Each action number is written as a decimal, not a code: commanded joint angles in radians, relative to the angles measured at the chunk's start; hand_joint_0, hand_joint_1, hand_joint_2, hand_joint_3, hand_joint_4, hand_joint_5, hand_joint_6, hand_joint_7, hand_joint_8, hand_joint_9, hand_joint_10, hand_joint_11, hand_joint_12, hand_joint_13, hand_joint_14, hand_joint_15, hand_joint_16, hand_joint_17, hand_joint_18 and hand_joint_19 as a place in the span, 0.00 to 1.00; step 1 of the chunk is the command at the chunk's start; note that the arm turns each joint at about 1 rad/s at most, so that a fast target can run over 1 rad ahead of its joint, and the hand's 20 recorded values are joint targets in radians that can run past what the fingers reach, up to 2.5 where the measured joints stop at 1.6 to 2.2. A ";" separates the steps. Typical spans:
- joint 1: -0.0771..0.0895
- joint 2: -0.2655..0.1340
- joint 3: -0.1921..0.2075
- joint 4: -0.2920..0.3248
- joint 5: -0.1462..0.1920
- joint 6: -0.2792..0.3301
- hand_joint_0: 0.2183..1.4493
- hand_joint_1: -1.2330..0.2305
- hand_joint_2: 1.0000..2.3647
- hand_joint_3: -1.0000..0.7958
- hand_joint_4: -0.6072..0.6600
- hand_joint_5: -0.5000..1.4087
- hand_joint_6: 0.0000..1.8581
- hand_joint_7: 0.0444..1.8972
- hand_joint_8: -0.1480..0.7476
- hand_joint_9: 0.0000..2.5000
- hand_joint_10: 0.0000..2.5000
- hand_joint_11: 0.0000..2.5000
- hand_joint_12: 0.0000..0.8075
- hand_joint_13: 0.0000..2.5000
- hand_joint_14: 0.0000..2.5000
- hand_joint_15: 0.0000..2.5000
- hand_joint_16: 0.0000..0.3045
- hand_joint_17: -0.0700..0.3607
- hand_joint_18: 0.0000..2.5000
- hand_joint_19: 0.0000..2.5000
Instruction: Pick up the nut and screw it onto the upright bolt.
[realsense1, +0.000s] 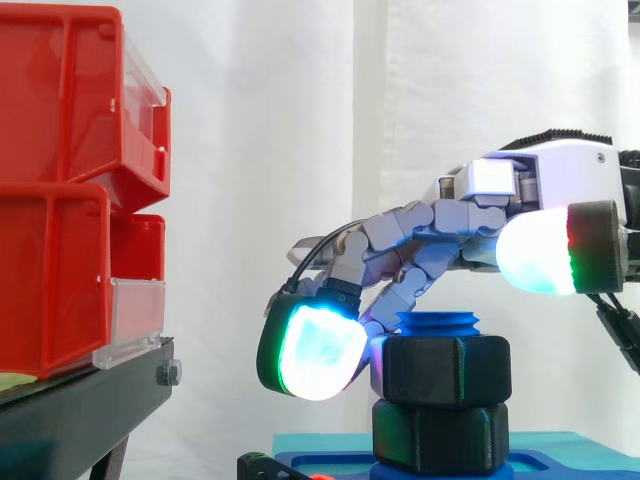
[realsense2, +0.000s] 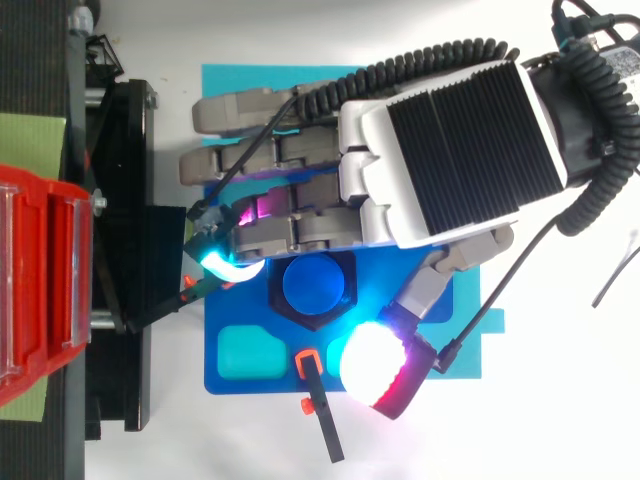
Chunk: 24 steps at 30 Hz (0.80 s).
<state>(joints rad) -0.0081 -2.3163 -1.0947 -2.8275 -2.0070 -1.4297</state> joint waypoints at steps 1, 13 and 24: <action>0.000 0.000 0.001 0.002 -0.001 0.000 0.17 0.80 0.00 0.28 0.68 0.22 0.27 0.54 0.49 0.29 0.00 0.00 0.48 0.11 0.00 0.00 0.17 0.44 0.00 0.00; -0.007 0.000 0.001 0.003 -0.006 0.003 0.18 0.79 0.00 0.28 0.67 0.25 0.27 0.63 0.50 0.36 0.00 0.00 0.46 0.18 0.00 0.00 0.16 0.42 0.07 0.00; -0.012 0.000 0.001 0.007 -0.009 0.003 0.20 0.74 0.00 0.28 0.62 0.29 0.27 0.74 0.50 0.52 0.00 0.00 0.40 0.29 0.00 0.00 0.15 0.39 0.18 0.00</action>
<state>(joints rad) -0.0177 -2.3164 -1.0940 -2.8213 -2.0155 -1.4266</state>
